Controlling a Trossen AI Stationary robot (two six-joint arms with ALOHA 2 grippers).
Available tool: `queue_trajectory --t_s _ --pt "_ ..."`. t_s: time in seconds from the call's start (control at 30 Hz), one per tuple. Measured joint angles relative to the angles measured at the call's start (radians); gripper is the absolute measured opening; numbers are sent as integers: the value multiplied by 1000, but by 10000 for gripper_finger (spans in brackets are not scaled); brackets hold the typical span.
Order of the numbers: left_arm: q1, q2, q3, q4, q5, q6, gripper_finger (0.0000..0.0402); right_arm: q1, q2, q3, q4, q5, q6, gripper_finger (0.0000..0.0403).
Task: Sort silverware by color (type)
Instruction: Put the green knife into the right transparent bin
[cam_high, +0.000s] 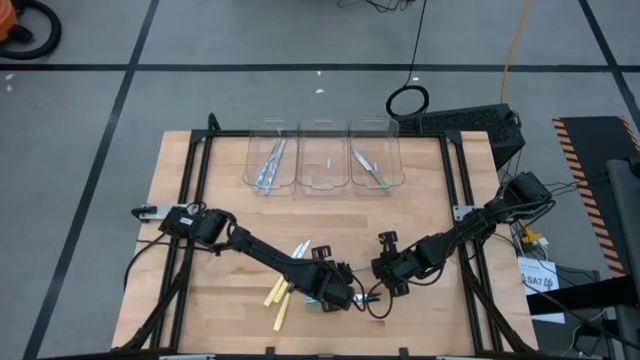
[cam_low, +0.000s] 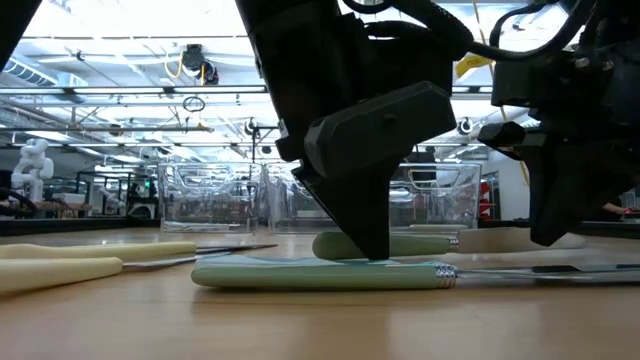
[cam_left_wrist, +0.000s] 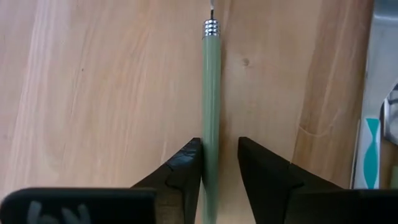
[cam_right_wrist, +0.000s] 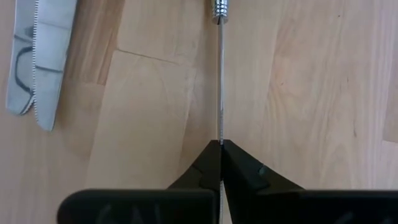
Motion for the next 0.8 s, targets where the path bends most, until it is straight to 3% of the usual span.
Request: queue_trajectory --t_s 0.23,0.5,0.63,0.8 --pt "-8 3 -2 23 -26 20 36 0 0 0 -3 -5 -8 4" --pt "-16 6 -4 26 -81 2 33 6 0 -1 -1 15 -32 18" --pt "-37 9 -4 26 -133 -23 33 19 -11 -1 -14 84 -26 43" --pt "-75 13 9 -7 -184 -35 33 37 -52 0 -38 87 -19 86"
